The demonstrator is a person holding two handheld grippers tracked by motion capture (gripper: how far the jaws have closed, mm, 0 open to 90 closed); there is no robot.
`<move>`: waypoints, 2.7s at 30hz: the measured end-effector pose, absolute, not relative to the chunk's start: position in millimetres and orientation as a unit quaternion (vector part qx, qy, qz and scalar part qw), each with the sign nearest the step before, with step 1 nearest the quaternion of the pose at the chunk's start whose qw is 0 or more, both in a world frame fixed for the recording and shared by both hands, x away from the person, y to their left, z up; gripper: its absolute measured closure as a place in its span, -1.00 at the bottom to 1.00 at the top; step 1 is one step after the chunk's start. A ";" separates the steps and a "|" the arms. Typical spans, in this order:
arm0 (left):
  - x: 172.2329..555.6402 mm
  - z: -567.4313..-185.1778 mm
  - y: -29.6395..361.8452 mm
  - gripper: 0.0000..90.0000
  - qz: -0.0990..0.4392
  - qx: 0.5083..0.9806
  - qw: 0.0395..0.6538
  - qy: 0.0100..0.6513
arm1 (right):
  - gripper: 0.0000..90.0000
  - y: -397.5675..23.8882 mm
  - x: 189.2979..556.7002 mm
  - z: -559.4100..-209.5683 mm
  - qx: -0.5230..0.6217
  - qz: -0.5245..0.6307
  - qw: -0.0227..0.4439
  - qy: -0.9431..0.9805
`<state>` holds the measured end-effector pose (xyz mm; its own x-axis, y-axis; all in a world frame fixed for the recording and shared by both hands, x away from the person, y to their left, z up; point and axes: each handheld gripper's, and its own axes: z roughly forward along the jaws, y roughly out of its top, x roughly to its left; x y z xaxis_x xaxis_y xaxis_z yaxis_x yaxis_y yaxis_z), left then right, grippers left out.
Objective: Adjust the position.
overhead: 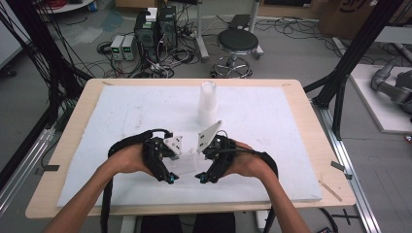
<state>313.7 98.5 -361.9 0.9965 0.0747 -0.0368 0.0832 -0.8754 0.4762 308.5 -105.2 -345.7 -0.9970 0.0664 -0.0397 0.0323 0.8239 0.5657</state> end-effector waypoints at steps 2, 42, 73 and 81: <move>313.6 -362.3 97.6 -0.29 -0.008 0.968 0.247 0.040 | -0.68 -104.6 308.5 -345.9 0.026 0.294 0.028 0.955; 313.4 -370.6 93.3 -0.38 -0.011 0.967 0.253 0.028 | -0.07 -93.4 308.6 -351.3 0.006 0.311 0.006 0.950; 302.3 -384.5 165.6 -0.88 0.023 0.805 0.585 0.097 | -0.06 -153.1 307.4 -370.1 0.048 0.502 0.017 0.863; 296.8 -400.8 169.9 -0.88 0.035 0.758 0.644 0.099 | -0.06 -159.2 306.2 -375.9 0.039 0.540 0.013 0.841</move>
